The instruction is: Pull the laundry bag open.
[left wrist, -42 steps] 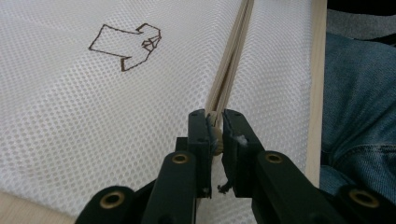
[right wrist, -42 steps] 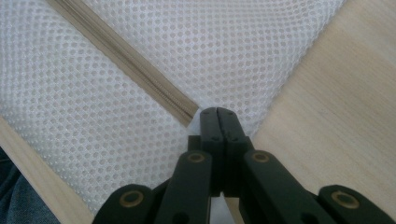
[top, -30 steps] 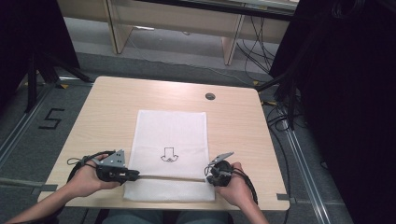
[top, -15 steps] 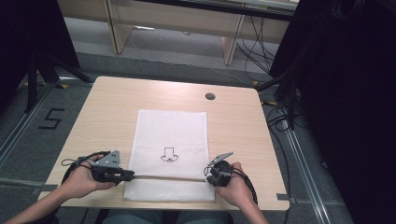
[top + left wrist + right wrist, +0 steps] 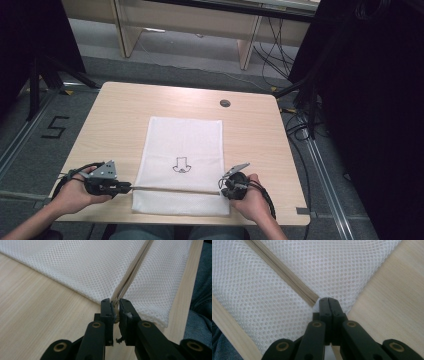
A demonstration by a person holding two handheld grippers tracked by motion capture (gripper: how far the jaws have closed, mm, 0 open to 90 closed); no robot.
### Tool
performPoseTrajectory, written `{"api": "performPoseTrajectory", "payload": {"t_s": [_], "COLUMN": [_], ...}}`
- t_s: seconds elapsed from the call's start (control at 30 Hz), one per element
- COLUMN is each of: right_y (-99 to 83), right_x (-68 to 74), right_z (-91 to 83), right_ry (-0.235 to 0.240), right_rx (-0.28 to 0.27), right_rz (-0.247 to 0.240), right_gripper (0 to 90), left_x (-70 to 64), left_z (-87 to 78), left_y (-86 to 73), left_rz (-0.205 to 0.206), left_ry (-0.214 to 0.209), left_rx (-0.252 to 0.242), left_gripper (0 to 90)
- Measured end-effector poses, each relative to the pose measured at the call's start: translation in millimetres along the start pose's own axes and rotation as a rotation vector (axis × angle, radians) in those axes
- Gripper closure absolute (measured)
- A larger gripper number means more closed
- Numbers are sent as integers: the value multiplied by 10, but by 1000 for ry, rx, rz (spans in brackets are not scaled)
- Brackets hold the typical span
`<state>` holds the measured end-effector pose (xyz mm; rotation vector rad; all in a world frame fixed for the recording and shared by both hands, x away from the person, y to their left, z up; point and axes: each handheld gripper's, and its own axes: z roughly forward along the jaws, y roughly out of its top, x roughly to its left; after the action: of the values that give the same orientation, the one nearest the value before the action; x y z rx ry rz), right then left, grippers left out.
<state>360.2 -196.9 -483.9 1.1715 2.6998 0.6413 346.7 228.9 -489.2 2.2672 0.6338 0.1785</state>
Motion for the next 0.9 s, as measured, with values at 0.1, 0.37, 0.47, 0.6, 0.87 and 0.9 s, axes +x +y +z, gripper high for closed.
{"api": "performPoseTrajectory", "payload": {"t_s": [0.1,0.37,0.47,0.6,0.87,0.9], "right_y": [1,15,19,21,15,18], "right_x": [3,15,10,3,-17,-11], "right_z": [-1,7,3,-12,-5,-7], "right_ry": [0,2,-33,-59,-53,-57], "right_rx": [2,2,12,31,12,21], "right_rz": [1,-8,-30,-23,-22,-20], "right_gripper": [900,900,900,900,900,900], "left_x": [-1,16,104,17,101,105], "left_z": [3,36,-7,51,-27,-21], "left_y": [1,-23,-90,23,-7,-8], "left_rz": [-4,10,24,43,-41,-59], "left_ry": [6,25,165,124,170,171], "left_rx": [23,109,210,134,-20,-31], "left_gripper": [817,816,900,900,819,784]}}
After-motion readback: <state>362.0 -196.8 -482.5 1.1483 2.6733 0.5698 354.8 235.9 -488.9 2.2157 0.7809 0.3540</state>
